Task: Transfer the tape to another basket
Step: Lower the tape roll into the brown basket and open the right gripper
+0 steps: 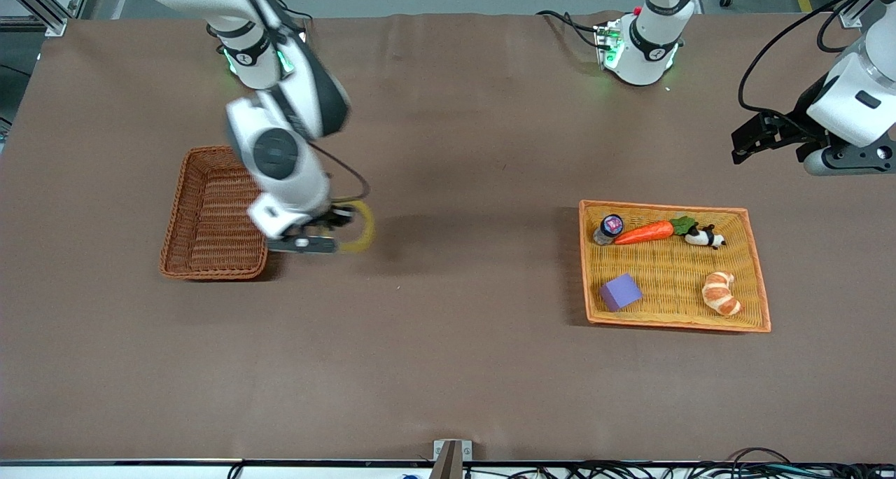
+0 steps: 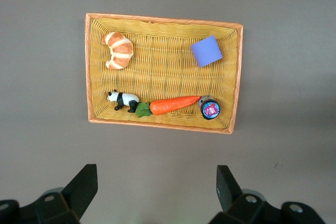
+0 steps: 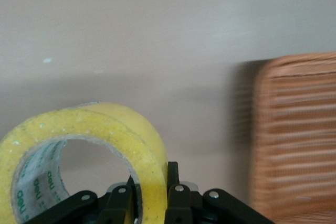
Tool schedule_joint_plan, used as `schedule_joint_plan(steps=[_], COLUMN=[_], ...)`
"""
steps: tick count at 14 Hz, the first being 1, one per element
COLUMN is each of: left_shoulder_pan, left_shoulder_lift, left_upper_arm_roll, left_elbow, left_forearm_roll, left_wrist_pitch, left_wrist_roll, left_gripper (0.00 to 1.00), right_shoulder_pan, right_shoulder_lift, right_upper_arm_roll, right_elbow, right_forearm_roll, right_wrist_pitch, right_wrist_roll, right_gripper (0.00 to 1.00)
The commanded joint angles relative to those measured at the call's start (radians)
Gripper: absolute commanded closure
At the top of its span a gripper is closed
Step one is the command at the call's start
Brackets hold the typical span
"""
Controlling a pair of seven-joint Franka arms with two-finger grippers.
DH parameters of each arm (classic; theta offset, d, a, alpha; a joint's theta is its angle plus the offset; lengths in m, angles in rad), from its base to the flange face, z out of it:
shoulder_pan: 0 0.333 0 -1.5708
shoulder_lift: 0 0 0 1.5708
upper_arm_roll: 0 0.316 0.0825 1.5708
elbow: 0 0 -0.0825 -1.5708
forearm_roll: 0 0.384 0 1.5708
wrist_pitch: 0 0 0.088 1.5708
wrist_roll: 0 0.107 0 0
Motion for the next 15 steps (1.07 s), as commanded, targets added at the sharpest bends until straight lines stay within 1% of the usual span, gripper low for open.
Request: schedule_joint_plan(steps=[1,2,3,4,6,9,10,15], left_shoulder_pan=[0.000,-0.001,0.000,-0.001,-0.001,0.000,0.000,-0.001], left_shoulder_lift=[-0.002,-0.002,-0.002,-0.002,-0.002,-0.002,-0.002,0.000], left_upper_arm_roll=[-0.003,-0.003,-0.004,-0.004,-0.004,-0.004,-0.004,-0.004], left_elbow=[0.020,0.020,0.020,0.020,0.020,0.020,0.020,0.020], left_forearm_roll=[-0.003,-0.003,-0.003,-0.003,-0.003,-0.004,-0.003,-0.004], left_wrist_pitch=[-0.011,-0.011,-0.011,-0.011,-0.011,-0.011,-0.011,-0.009], left_wrist_roll=[0.017,0.017,0.017,0.017,0.017,0.017,0.017,0.017], left_gripper=[0.00,0.00,0.00,0.00,0.00,0.00,0.00,0.00], right_shoulder_pan=[-0.168,-0.194,-0.198,-0.198,-0.201,-0.202,-0.204,-0.218], right_shoulder_lift=[-0.141,-0.152,-0.154,-0.157,-0.167,-0.166,-0.166,-0.157], right_upper_arm_roll=[0.014,-0.001,-0.052,-0.084,-0.146,-0.210,-0.225,-0.250], right_elbow=[-0.188,-0.233,-0.270,-0.310,-0.390,-0.508,-0.547,-0.664], right_forearm_roll=[-0.013,-0.017,-0.020,-0.023,-0.025,-0.025,-0.025,-0.025], right_wrist_pitch=[0.016,0.029,0.051,0.075,0.157,0.339,0.391,0.594], right_wrist_roll=[-0.267,-0.323,-0.374,-0.424,-0.521,-0.620,-0.646,-0.724], right_gripper=[0.99,0.99,0.99,0.99,0.99,0.98,0.98,0.96])
